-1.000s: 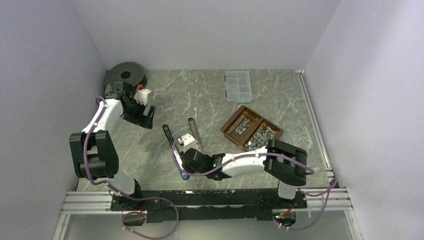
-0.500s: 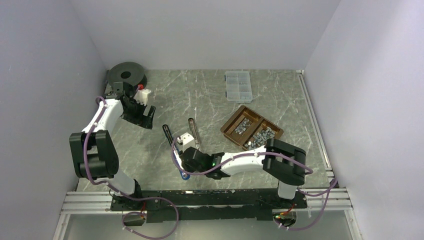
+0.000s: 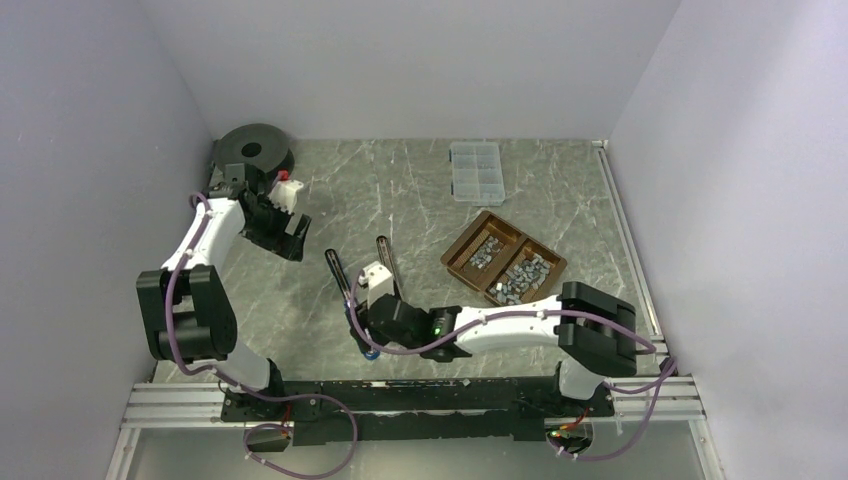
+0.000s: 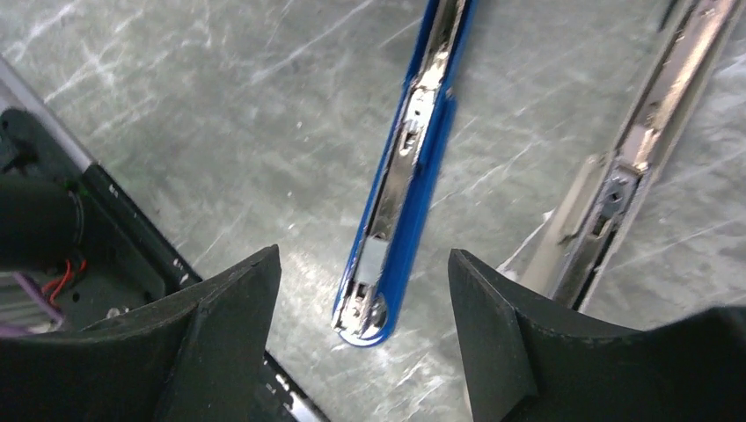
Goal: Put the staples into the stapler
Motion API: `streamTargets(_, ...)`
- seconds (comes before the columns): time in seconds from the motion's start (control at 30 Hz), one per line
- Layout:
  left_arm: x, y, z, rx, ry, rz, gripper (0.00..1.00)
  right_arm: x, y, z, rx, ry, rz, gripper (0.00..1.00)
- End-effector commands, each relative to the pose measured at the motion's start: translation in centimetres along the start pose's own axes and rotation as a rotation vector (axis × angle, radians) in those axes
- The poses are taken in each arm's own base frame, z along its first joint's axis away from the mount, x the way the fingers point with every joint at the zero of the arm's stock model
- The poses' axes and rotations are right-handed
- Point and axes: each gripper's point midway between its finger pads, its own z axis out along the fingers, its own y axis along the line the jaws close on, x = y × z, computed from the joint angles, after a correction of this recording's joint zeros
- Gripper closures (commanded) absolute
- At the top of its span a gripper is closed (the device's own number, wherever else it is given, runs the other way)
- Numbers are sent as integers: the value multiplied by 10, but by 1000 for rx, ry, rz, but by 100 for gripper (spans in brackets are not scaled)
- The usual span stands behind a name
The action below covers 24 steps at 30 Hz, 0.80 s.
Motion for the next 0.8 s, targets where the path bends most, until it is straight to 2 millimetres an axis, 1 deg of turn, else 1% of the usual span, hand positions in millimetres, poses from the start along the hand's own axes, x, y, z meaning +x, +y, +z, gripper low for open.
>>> streamTargets(0.0,-20,-4,-22,-1,-78,95,1,21,15,-1,-2,21,-27,26)
streamTargets(0.13,-20,-10,-22,27,-107,158,1,39,14,8,45,49,-52,27)
streamTargets(0.27,-19,-19,-22,71,-129,197,1,45,9,13,74,49,-61,32)
streamTargets(0.37,-20,-21,-20,87,-136,216,1,49,5,17,92,52,-70,40)
streamTargets(0.5,-21,-25,-17,115,-161,275,1,51,3,20,101,48,-80,56)
streamTargets(0.63,-17,-35,-12,175,-191,399,1,53,2,21,99,47,-99,64)
streamTargets(0.77,-7,-46,-7,262,-195,579,1,54,0,20,100,49,-118,74)
